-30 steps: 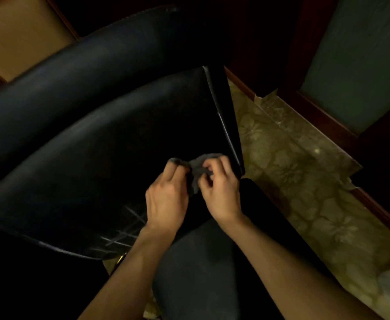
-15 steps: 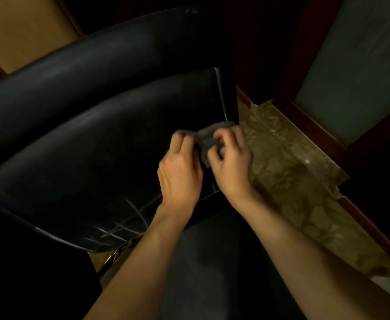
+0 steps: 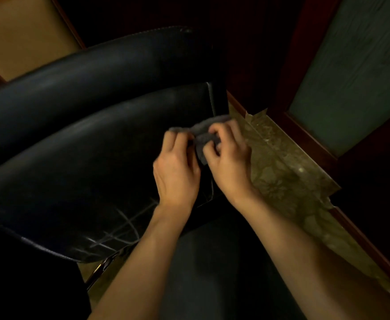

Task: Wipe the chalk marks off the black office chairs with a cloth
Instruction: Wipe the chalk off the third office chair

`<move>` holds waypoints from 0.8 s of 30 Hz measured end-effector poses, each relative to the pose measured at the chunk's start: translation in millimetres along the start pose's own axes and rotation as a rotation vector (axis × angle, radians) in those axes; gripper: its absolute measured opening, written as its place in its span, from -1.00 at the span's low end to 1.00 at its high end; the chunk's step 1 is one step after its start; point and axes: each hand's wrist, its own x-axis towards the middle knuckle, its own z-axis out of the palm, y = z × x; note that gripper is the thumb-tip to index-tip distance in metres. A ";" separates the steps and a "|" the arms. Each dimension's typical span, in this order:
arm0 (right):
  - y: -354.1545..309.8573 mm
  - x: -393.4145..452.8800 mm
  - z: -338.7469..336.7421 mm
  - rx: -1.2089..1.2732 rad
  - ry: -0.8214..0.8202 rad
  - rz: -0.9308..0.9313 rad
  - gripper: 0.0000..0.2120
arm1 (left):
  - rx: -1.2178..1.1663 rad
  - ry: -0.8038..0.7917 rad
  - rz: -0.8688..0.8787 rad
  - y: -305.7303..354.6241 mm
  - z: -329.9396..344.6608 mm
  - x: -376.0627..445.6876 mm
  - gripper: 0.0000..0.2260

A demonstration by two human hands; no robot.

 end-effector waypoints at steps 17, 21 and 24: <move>-21.6 -66.2 42.7 0.096 -0.157 0.041 -0.82 | 0.067 -0.045 -0.058 -61.0 -27.2 -56.6 -0.88; -37.1 -109.5 62.8 0.151 -0.361 0.117 -0.85 | 0.094 -0.095 -0.176 -92.2 -44.7 -104.0 -0.89; -74.8 -82.5 64.1 0.268 -0.265 0.015 -0.87 | 0.078 0.080 -0.176 -91.3 -74.4 -81.8 -0.88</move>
